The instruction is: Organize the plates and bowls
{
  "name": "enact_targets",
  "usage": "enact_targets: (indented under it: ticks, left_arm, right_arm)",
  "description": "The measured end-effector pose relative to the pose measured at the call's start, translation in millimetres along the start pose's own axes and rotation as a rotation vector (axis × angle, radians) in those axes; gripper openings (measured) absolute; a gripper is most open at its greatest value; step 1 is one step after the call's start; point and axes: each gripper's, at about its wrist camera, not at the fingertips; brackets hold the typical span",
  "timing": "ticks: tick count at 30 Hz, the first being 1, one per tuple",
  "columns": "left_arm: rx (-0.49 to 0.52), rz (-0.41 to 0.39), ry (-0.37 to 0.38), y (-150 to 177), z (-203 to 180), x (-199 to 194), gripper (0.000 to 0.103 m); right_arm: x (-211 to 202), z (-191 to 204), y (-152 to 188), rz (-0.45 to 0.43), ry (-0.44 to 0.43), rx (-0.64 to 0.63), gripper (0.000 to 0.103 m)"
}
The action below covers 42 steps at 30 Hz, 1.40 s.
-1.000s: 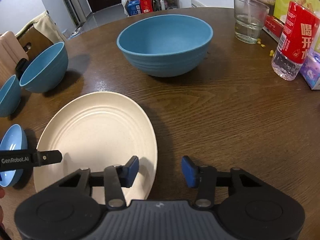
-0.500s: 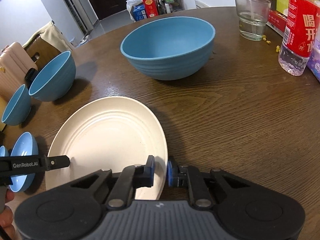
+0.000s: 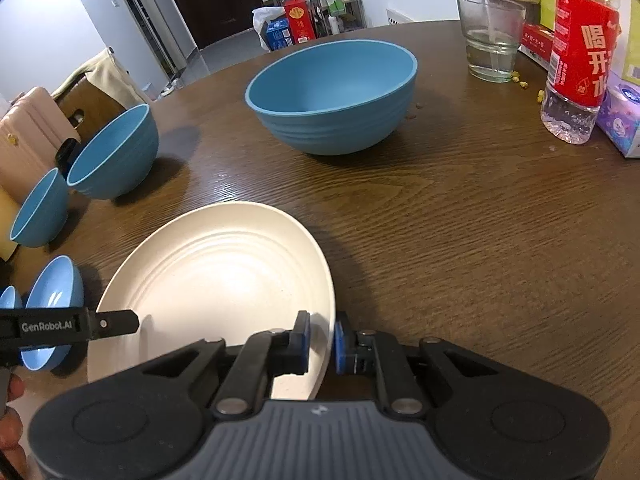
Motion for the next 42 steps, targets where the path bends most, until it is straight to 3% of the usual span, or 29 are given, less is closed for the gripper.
enact_targets:
  ticks: [14, 23, 31, 42]
  left_arm:
    - [0.04, -0.05, 0.025, 24.4, 7.3, -40.6, 0.026]
    - [0.058, -0.089, 0.062, 47.2, 29.8, -73.4, 0.026]
    - [0.041, -0.099, 0.075, 69.6, 64.2, -100.4, 0.026]
    - [-0.021, -0.106, 0.03, 92.3, 130.5, -125.9, 0.026]
  right_arm:
    - [-36.1, 7.9, 23.5, -0.069, -0.022, -0.002, 0.011]
    - [-65.9, 32.2, 58.2, -0.122, -0.022, -0.027, 0.011]
    - [-82.1, 62.6, 84.6, -0.138, -0.032, -0.05, 0.011]
    - [-79.5, 123.0, 109.9, -0.11, -0.079, -0.117, 0.011]
Point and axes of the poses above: each gripper's, at about its wrist camera, not at the fingertips, and x roughly the way its jaws point, z to its left, y to its underside, and after that the axes turned 3 degrees about z, right-handed
